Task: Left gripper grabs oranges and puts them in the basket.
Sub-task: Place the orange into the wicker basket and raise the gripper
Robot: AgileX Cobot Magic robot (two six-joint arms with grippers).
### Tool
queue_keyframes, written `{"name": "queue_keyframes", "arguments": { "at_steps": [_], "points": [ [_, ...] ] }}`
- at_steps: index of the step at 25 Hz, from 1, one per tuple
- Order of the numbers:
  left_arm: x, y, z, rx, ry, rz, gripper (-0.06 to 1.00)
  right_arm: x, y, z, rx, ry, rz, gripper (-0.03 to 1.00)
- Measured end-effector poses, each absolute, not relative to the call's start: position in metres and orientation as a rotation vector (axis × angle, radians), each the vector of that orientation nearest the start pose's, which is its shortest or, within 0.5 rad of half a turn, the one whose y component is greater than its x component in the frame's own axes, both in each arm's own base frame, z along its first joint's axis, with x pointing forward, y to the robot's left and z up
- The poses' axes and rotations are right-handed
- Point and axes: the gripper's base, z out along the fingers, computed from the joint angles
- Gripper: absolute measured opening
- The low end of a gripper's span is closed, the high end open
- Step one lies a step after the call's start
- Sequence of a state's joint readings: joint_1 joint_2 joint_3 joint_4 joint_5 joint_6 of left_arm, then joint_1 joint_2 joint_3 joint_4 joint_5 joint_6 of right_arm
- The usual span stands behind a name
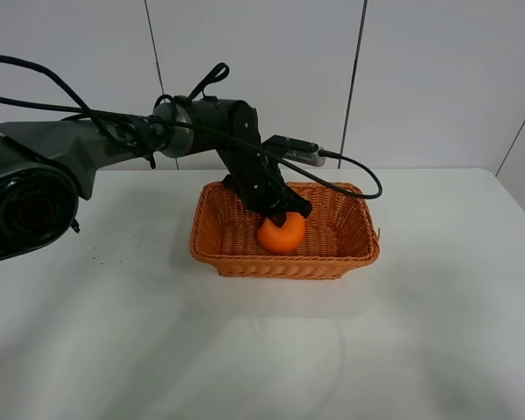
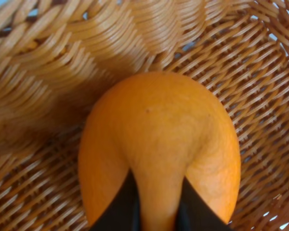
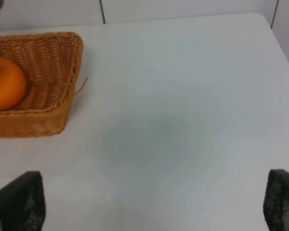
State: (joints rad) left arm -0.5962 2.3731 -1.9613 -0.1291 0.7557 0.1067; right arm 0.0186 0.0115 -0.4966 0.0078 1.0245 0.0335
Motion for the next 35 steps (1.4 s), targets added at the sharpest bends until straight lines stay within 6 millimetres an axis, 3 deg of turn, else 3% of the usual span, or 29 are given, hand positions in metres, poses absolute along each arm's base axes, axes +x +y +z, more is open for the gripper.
{"name": "queue_keyframes", "arguments": {
  "at_steps": [7,10,15,18,30,35],
  "points": [
    [0.424,-0.297,0.153,0.830,2.545,-0.308,0.22,-0.001,0.001,0.279,0.015,2.023,0.042,0.69],
    [0.425,-0.298,0.156,0.827,2.533,-0.311,0.36,-0.001,0.001,0.279,0.015,2.023,0.042,0.69],
    [0.431,-0.301,0.170,0.807,2.492,-0.316,0.71,-0.001,0.001,0.279,0.015,2.023,0.042,0.69],
    [0.433,-0.302,0.178,0.793,2.470,-0.313,0.81,-0.001,0.001,0.279,0.015,2.023,0.042,0.69],
    [0.434,-0.298,0.191,0.813,2.504,-0.254,0.85,-0.001,0.001,0.279,0.015,2.023,0.042,0.69],
    [0.439,-0.288,0.199,0.815,2.490,-0.187,0.85,-0.001,0.001,0.279,0.015,2.023,0.042,0.69]
  ]
}}
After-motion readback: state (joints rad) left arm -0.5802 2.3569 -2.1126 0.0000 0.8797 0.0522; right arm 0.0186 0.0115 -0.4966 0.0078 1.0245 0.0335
